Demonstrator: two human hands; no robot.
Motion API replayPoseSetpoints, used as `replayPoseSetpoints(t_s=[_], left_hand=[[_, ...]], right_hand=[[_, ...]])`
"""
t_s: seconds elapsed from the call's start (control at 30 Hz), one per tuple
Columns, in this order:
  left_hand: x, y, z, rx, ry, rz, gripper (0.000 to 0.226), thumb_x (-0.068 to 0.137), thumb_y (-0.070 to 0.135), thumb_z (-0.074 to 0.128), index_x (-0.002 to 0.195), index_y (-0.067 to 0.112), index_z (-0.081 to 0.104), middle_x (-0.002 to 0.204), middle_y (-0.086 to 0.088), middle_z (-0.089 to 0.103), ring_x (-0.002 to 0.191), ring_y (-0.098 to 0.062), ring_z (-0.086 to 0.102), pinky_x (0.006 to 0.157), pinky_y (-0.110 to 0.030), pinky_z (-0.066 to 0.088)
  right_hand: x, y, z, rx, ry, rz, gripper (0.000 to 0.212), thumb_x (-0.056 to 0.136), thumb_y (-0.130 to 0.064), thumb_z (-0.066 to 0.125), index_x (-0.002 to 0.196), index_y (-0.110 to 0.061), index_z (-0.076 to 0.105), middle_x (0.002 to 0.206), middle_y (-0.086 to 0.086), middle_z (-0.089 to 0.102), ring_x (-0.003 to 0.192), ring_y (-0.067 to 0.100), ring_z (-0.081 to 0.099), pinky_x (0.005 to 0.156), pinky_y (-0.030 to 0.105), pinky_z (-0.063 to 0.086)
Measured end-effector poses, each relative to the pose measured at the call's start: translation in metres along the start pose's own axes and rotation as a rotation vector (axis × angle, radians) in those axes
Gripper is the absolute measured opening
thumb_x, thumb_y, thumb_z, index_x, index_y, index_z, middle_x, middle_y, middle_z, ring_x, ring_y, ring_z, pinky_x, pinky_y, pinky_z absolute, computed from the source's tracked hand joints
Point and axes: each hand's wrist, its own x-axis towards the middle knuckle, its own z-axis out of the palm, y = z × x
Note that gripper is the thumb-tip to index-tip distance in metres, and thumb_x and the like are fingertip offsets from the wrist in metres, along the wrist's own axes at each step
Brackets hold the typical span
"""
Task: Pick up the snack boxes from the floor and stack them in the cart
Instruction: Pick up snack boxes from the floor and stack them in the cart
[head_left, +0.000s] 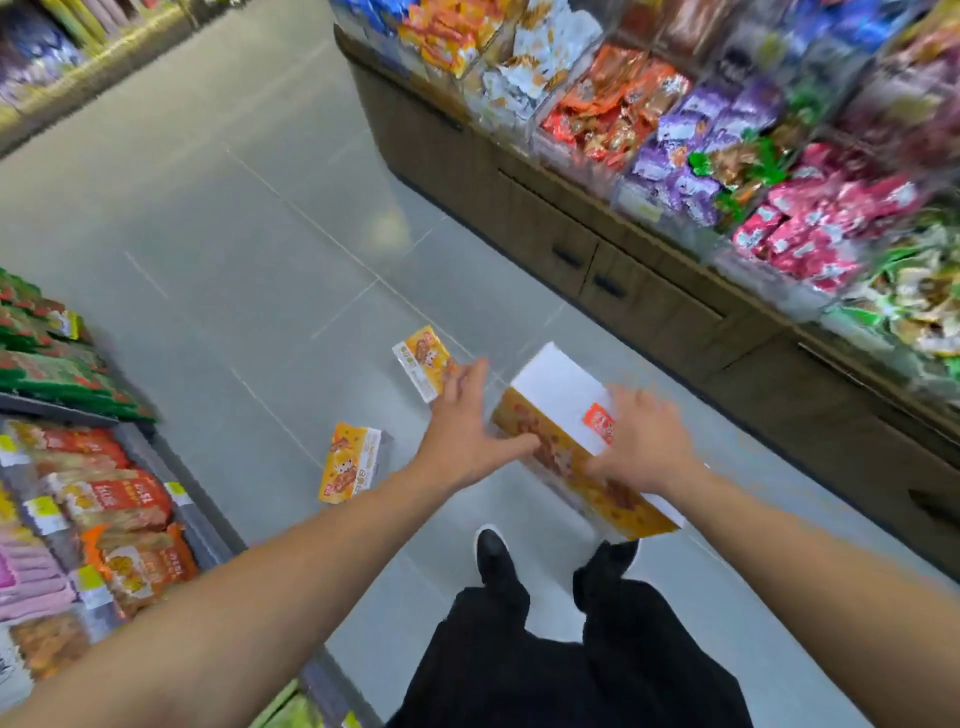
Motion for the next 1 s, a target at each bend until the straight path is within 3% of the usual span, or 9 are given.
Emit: replayPoseSetpoints(t_s=[0.1,0.2,0.37,0.43,0.53,0.77,0.87,1.0], left_hand=[[-0.002,0.046,0.028,0.301,-0.203,0.266,0.123,0.061,0.07,0.072,0.155,0.027,0.005,0.161,-0.007,0.007,0.149,-0.027,0.007,0.12,-0.041,0.014],[-0.014,0.092,0.078,0.642,-0.367,0.485,0.126,0.059,0.074,0.071,0.154,0.03,0.001,0.162,-0.007,0.006,0.148,-0.028,0.006,0.12,-0.045,0.016],[-0.06,0.166,0.168,0.856,-0.623,0.667,0.123,0.052,0.073,0.071,0.151,0.028,0.012,0.153,-0.002,0.026,0.142,-0.03,0.021,0.114,-0.046,0.029],[-0.085,0.2,0.212,0.887,-0.648,0.734,0.109,0.046,0.079,0.065,0.137,0.029,0.029,0.137,0.001,0.042,0.13,-0.028,0.036,0.103,-0.044,0.041],[-0.125,0.25,0.267,0.907,-0.676,0.81,0.099,0.045,0.08,0.063,0.125,0.026,0.039,0.123,0.001,0.047,0.115,-0.026,0.043,0.091,-0.044,0.048],[-0.207,0.373,0.387,0.923,-0.644,1.054,0.099,0.045,0.081,0.061,0.127,0.028,0.041,0.117,0.002,0.048,0.108,-0.025,0.043,0.085,-0.041,0.049],[-0.229,0.431,0.436,0.921,-0.636,1.157,0.096,0.052,0.07,0.072,0.132,0.032,0.037,0.122,0.003,0.045,0.113,-0.023,0.041,0.075,-0.039,0.047],[-0.227,0.496,0.494,0.906,-0.669,1.272,0.094,0.052,0.066,0.076,0.131,0.034,0.037,0.124,0.003,0.046,0.115,-0.024,0.042,0.082,-0.045,0.053]], right_hand=[[-0.055,0.038,0.007,-0.053,-0.008,0.017,0.085,0.06,-0.056,0.067,0.134,-0.023,0.039,0.123,0.009,0.051,0.11,0.034,0.049,0.093,0.041,0.045],[-0.113,0.086,0.017,-0.009,-0.015,0.056,0.09,0.062,-0.06,0.069,0.138,-0.026,0.035,0.124,0.004,0.048,0.111,0.028,0.045,0.095,0.038,0.043],[-0.203,0.168,0.036,0.087,0.08,0.149,0.096,0.064,-0.071,0.064,0.142,-0.028,0.03,0.124,0.0,0.047,0.11,0.024,0.042,0.096,0.035,0.04],[-0.245,0.208,0.05,0.116,0.141,0.215,0.094,0.064,-0.071,0.064,0.14,-0.027,0.033,0.122,0.0,0.048,0.108,0.023,0.042,0.095,0.034,0.041],[-0.301,0.267,0.065,0.137,0.212,0.287,0.093,0.063,-0.075,0.062,0.138,-0.028,0.034,0.12,-0.002,0.049,0.106,0.022,0.044,0.093,0.035,0.043],[-0.424,0.408,0.077,0.192,0.369,0.432,0.097,0.065,-0.07,0.065,0.144,-0.027,0.028,0.136,-0.004,0.047,0.116,0.022,0.046,0.101,0.036,0.041],[-0.473,0.474,0.077,0.203,0.339,0.504,0.108,0.062,-0.068,0.069,0.148,-0.031,0.016,0.143,-0.006,0.04,0.122,0.022,0.045,0.105,0.039,0.039],[-0.52,0.553,0.079,0.218,0.288,0.658,0.124,0.055,-0.066,0.068,0.154,-0.027,0.004,0.149,-0.002,0.035,0.131,0.027,0.042,0.109,0.044,0.036]])
